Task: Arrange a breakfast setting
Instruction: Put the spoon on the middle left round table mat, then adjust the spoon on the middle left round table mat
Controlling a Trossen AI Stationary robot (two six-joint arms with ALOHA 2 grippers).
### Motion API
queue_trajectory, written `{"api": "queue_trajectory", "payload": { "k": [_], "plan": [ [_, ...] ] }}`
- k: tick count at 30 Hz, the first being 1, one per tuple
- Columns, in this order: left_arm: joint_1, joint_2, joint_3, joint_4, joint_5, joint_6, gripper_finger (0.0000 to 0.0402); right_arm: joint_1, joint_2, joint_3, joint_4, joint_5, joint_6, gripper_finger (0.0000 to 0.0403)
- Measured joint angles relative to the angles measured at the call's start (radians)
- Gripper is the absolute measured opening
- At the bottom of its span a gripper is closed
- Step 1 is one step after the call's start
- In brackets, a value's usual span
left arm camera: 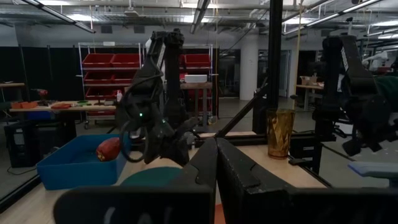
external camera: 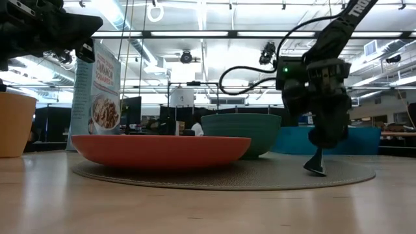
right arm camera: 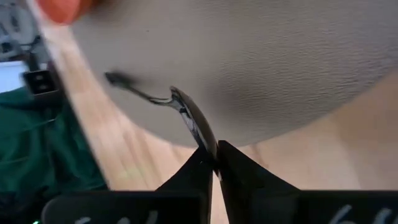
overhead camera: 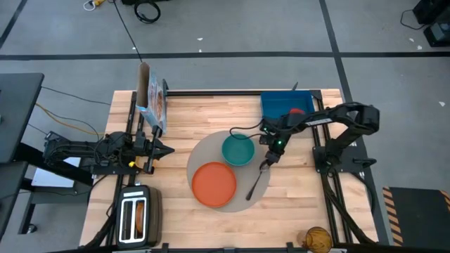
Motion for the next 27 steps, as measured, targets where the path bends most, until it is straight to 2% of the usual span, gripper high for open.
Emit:
{"api": "queue_trajectory", "payload": {
  "k": [5,8,15,20,24,27],
  "plan": [
    [0.0,0.0,0.0,0.0,0.0,0.0,0.0009,0.0,0.008,0.0,0.004,0.088,0.002,0.005],
    [0.0,0.0,0.0,0.0,0.0,0.0,0.0009,0.0,-0.018,0.0,0.007,0.095,0.012,0.0066],
    [0.0,0.0,0.0,0.0,0.0,0.0,0.0009,0.033,-0.164,0.0,-0.018,0.209,0.105,0.0097],
    [0.0,0.0,0.0,0.0,0.0,0.0,0.0009,0.121,-0.294,0.022,-0.067,0.421,0.209,0.0097],
    [0.0,0.0,0.0,0.0,0.0,0.0,0.0009,0.326,-0.347,0.068,-0.037,0.68,0.322,0.0091],
    [0.0,0.0,0.0,0.0,0.0,0.0,0.0009,0.497,-0.298,0.123,0.009,0.854,0.426,0.0086]
  ]
}}
